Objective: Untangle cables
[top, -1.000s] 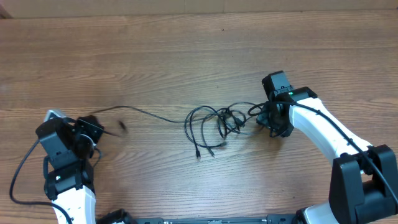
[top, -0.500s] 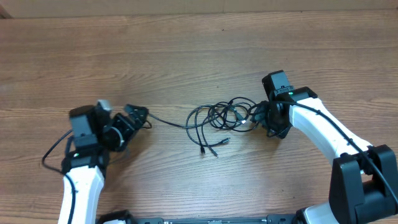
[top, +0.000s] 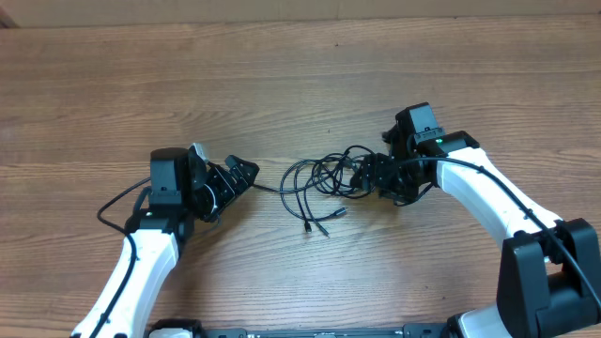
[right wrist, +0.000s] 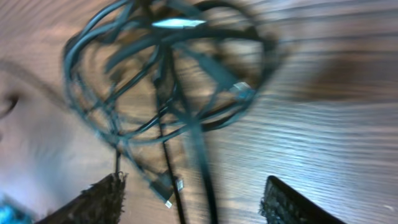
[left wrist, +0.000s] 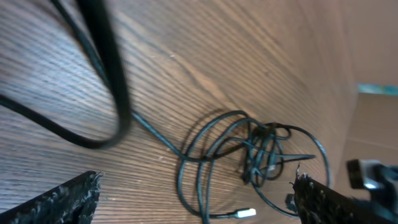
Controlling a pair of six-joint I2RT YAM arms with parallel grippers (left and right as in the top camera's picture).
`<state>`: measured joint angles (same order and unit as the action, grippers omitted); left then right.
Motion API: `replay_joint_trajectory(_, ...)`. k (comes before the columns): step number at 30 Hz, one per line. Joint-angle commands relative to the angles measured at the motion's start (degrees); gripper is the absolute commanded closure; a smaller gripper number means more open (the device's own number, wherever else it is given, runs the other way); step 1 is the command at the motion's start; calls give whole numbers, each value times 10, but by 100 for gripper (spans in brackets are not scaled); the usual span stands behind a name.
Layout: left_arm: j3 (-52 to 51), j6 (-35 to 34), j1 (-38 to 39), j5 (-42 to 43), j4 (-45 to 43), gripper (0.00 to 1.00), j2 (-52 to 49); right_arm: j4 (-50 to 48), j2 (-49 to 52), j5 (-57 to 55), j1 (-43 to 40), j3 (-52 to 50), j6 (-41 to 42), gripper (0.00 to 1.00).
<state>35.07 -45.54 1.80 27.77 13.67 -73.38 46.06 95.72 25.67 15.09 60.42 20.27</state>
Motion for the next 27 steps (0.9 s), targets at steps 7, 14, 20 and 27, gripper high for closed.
replay_joint_trajectory(7,4,-8,2,-18,-3,1,-63,71,-12,59,-28,40,-135,23)
replay_joint_trajectory(14,4,-9,8,-19,-26,7,-69,124,-12,54,-51,81,-135,23)
replay_joint_trajectory(20,4,-84,63,-58,-60,24,-69,121,-12,66,-51,82,-132,23)
replay_joint_trajectory(27,4,-294,158,-139,-48,20,-70,115,-12,66,-51,81,-132,23)
